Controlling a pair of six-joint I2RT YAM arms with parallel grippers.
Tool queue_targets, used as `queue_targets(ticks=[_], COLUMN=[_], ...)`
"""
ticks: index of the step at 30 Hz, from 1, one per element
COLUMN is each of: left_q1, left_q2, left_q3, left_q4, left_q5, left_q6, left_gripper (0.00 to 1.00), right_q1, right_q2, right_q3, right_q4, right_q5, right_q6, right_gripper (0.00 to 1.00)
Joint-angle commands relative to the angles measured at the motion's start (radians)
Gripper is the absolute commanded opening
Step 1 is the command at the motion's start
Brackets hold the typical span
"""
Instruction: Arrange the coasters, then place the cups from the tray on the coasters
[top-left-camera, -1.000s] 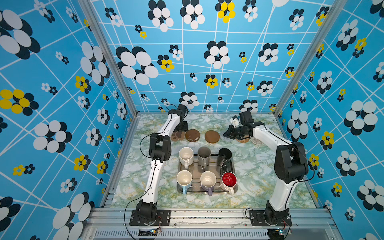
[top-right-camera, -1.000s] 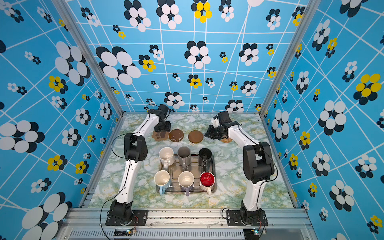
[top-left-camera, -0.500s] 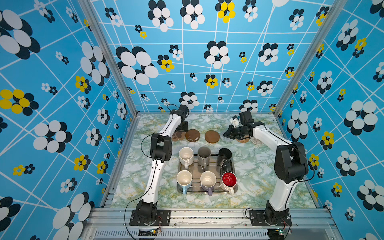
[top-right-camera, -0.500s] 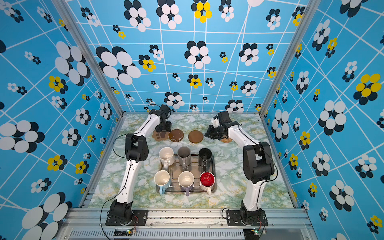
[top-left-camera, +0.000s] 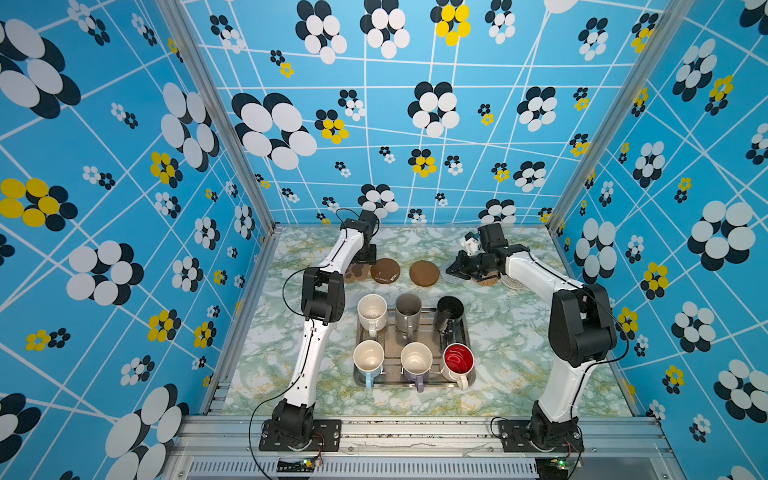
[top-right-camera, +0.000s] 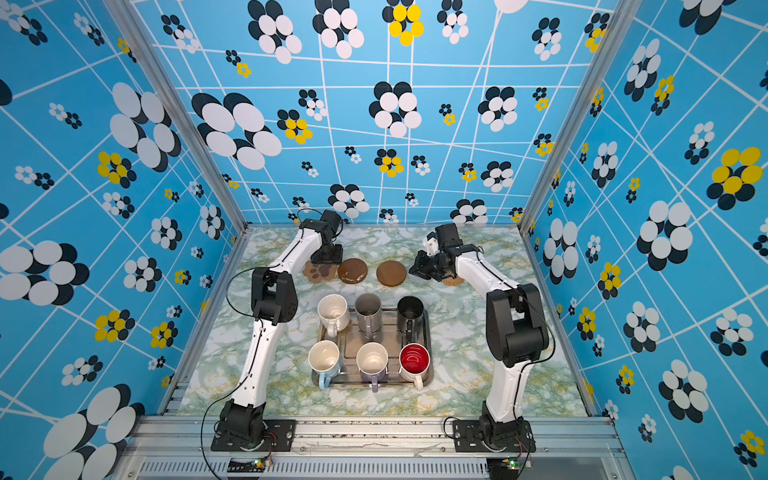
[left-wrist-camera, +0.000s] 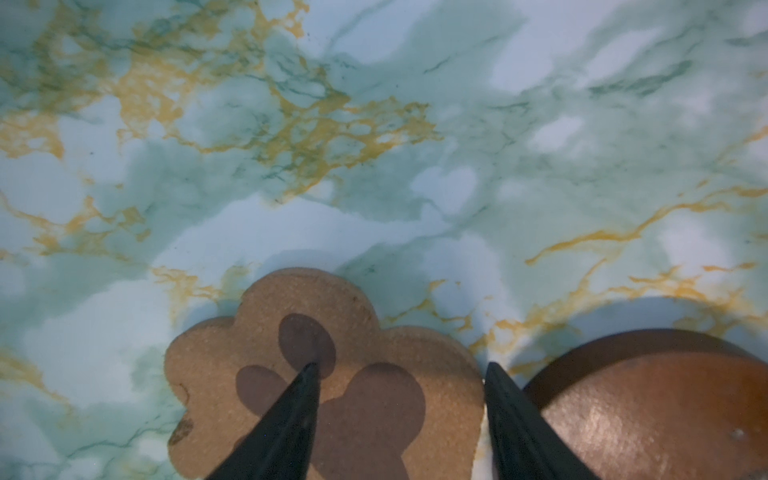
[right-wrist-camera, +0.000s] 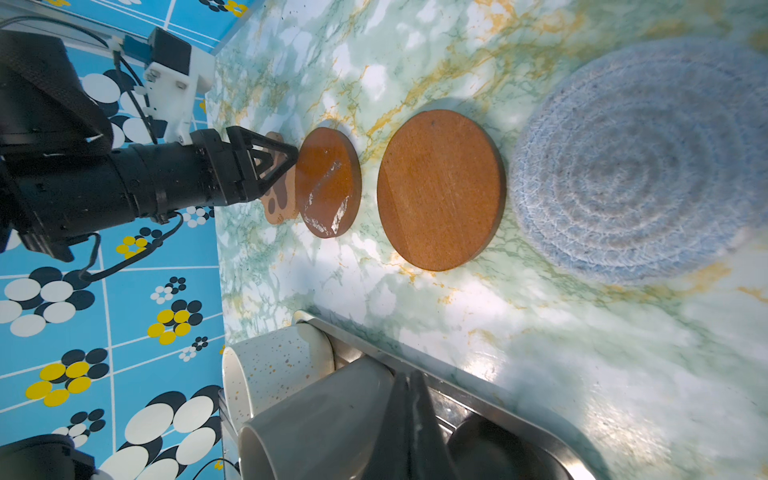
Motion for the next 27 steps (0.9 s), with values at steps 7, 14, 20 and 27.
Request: queue_targets(ticks=[7,14,20,27], left_q1=[0.002,0.005,0.007,0.007], left_q2=[-0.019,-0.062,-0.069,-0.167], left_q3=[-0.054,-0.036,0.05,0.049], left_q4=[-0.068,-0.017,-0.006,0.037], left_q5=[-0.032,-0.02,0.002,0.057], left_q6=[0.018,0.008,-0.001,-0.032], left_gripper=[0.64,0.66,0.67,0.66], right_q1=[-0.006,-0.005,-0.005,-0.013], right_q2=[-0.028,-0.032,-0.04,-0.054], right_q3=[-0.025,-0.014,0.002,0.045], right_q4=[0.009,0.008,-0.012,-0.063], right_q5=[-0.008,-0.017,-0.013,0.007], right_q6=[0.012,0.015,0.005,-0.028], right_gripper=[0.0,0.0,0.0,0.01])
